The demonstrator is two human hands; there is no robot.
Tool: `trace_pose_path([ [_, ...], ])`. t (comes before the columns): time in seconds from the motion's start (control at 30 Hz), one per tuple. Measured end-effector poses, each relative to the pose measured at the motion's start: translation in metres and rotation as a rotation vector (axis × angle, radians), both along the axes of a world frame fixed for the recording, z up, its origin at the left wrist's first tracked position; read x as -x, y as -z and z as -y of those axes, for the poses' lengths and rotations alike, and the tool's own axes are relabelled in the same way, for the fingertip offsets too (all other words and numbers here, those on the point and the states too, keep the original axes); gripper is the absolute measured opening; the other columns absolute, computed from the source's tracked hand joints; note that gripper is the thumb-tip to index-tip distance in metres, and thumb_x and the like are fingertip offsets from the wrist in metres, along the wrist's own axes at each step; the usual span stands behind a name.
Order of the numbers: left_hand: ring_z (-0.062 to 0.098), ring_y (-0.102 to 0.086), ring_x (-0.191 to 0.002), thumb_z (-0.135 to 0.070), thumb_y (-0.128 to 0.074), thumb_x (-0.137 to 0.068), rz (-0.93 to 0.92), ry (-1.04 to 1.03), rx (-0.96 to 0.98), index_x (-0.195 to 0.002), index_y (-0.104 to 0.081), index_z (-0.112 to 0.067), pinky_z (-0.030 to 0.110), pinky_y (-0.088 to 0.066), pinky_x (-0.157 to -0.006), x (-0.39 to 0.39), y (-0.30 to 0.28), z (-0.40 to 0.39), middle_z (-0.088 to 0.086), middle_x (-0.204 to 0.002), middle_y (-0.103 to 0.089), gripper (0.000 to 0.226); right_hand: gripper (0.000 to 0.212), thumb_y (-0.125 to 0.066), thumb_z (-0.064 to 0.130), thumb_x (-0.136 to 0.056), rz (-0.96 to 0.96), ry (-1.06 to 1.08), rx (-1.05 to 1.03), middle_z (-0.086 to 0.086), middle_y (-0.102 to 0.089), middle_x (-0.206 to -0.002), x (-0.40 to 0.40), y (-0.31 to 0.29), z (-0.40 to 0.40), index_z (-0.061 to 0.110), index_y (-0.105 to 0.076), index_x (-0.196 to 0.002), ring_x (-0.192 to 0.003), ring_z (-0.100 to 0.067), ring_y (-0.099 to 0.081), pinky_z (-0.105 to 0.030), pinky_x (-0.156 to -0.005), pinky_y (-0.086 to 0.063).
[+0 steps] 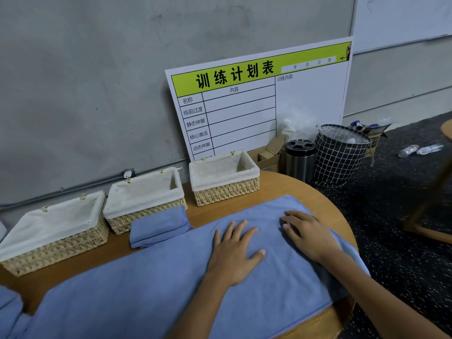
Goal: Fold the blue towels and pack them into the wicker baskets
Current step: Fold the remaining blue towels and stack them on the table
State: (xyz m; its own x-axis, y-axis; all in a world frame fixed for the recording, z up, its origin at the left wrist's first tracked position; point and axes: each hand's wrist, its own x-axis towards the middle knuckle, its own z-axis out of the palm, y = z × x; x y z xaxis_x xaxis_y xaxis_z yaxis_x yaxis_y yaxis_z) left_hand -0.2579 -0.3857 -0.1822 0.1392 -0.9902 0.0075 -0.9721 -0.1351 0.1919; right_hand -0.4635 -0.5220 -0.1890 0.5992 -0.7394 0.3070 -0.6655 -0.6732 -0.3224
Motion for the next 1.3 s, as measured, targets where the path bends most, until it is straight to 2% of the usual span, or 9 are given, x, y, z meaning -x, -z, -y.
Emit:
trace_pose_path([
  [0.1, 0.014, 0.007, -0.155, -0.075, -0.025, -0.091, -0.002, 0.007, 0.008, -0.156, -0.017, -0.045, 0.051, 0.006, -0.123, 0.0, 0.001, 0.0, -0.015, -0.167, 0.0, 0.071, 0.02, -0.052, 0.029, -0.099, 0.073, 0.0, 0.078, 0.007, -0.069, -0.117, 0.003, 0.002, -0.002, 0.023, -0.071, -0.104, -0.106, -0.019, -0.064, -0.039, -0.088, -0.05],
  [0.33, 0.011, 0.0, -0.154, -0.069, -0.034, -0.096, -0.078, 0.034, 0.042, -0.154, -0.027, -0.043, 0.05, 0.002, -0.124, -0.002, -0.001, 0.0, -0.016, -0.166, -0.009, 0.064, 0.02, -0.048, 0.033, -0.096, -0.012, 0.048, 0.2, 0.01, -0.068, -0.094, 0.001, 0.005, -0.004, 0.026, -0.066, -0.092, -0.086, -0.019, -0.062, -0.036, -0.072, -0.049],
  [0.43, 0.005, -0.04, -0.138, -0.063, -0.041, -0.092, -0.332, 0.051, 0.253, -0.132, -0.059, -0.037, 0.04, -0.031, -0.116, -0.019, -0.011, -0.012, -0.02, -0.146, -0.046, 0.051, 0.018, -0.057, 0.035, -0.095, -0.106, 0.127, 0.249, 0.004, -0.064, -0.083, -0.013, -0.003, -0.001, 0.024, -0.064, -0.083, -0.079, -0.025, -0.062, -0.039, -0.07, -0.046],
  [0.53, 0.003, -0.061, -0.107, -0.045, -0.054, -0.096, -0.478, -0.048, 0.472, -0.102, -0.07, -0.033, 0.033, -0.05, -0.093, -0.062, -0.026, -0.043, -0.022, -0.11, -0.064, 0.02, 0.011, -0.059, 0.028, -0.093, -0.131, 0.081, 0.261, 0.0, -0.064, -0.088, -0.04, -0.013, 0.004, 0.022, -0.066, -0.087, -0.084, -0.028, -0.059, -0.04, -0.072, -0.042],
  [0.6, 0.002, -0.064, -0.096, -0.032, -0.062, -0.098, -0.449, -0.178, 0.561, -0.092, -0.07, -0.034, 0.025, -0.051, -0.083, -0.098, -0.035, -0.072, -0.021, -0.098, -0.069, 0.01, 0.007, -0.059, 0.024, -0.093, -0.09, -0.004, 0.254, 0.0, -0.063, -0.094, -0.063, -0.016, 0.003, 0.022, -0.066, -0.093, -0.087, -0.028, -0.058, -0.037, -0.07, -0.037],
  [0.7, 0.004, -0.065, -0.082, -0.012, -0.072, -0.091, -0.347, -0.371, 0.672, -0.085, -0.07, -0.031, 0.013, -0.046, -0.07, -0.154, -0.032, -0.116, -0.012, -0.083, -0.07, 0.02, 0.014, -0.055, 0.025, -0.097, -0.011, -0.078, 0.167, 0.001, -0.061, -0.102, -0.102, -0.021, -0.003, 0.024, -0.067, -0.105, -0.097, -0.027, -0.056, -0.035, -0.072, -0.03],
  [0.9, 0.029, -0.063, -0.099, -0.015, -0.073, -0.089, -0.022, -0.596, 0.51, -0.103, -0.074, -0.022, 0.046, -0.051, -0.082, -0.218, 0.007, -0.16, -0.002, -0.104, -0.068, 0.016, 0.031, -0.045, 0.033, -0.101, -0.023, -0.16, 0.123, -0.002, -0.061, -0.118, -0.146, -0.002, -0.013, 0.023, -0.067, -0.119, -0.107, -0.031, -0.055, -0.042, -0.085, -0.042],
  [1.07, 0.027, -0.06, -0.102, -0.022, -0.069, -0.093, 0.1, -0.561, 0.424, -0.109, -0.074, -0.025, 0.047, -0.045, -0.087, -0.23, 0.016, -0.16, -0.003, -0.109, -0.065, 0.017, 0.062, -0.019, 0.05, -0.094, -0.094, -0.195, 0.118, 0.002, -0.059, -0.128, -0.146, 0.006, -0.012, 0.026, -0.062, -0.131, -0.116, -0.028, -0.054, -0.045, -0.098, -0.04],
  [1.3, 0.02, -0.057, -0.106, -0.038, -0.056, -0.1, 0.154, -0.466, 0.309, -0.114, -0.066, -0.035, 0.045, -0.033, -0.094, -0.248, 0.009, -0.162, -0.008, -0.105, -0.057, 0.017, 0.071, -0.01, 0.062, -0.094, -0.144, -0.209, 0.099, 0.002, -0.051, -0.129, -0.147, 0.005, -0.01, 0.028, -0.056, -0.136, -0.117, -0.022, -0.049, -0.042, -0.105, -0.035],
])
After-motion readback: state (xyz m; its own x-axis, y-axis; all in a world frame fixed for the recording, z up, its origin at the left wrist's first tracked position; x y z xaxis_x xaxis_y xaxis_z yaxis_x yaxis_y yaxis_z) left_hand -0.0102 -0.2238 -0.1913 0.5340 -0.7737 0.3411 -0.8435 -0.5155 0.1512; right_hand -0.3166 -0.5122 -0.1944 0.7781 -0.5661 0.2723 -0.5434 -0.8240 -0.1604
